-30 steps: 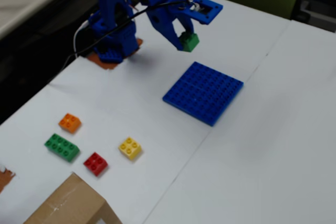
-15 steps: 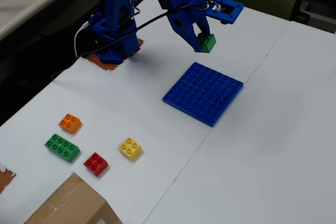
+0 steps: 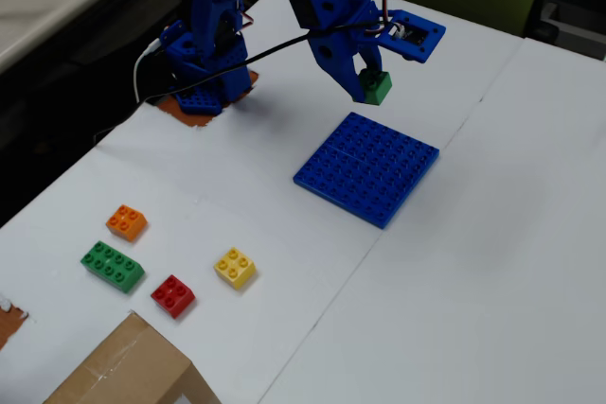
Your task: Pick up the 2x2 green block and go up the 8x8 blue block.
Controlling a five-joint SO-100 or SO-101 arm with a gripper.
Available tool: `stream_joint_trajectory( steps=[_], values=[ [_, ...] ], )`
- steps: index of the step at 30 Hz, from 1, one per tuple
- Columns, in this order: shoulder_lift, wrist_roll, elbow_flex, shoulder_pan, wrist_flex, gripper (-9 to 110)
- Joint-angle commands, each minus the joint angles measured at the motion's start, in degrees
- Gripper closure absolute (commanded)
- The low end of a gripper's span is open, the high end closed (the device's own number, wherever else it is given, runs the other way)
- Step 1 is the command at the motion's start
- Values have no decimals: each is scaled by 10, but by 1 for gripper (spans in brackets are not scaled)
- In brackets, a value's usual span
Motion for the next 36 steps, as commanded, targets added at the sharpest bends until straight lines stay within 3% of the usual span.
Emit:
stream_joint_trajectory(
  steps=[1,36],
  values=[
    [4,11,9,-10,23,91],
    [9,53,25,-4,23,89]
  ],
)
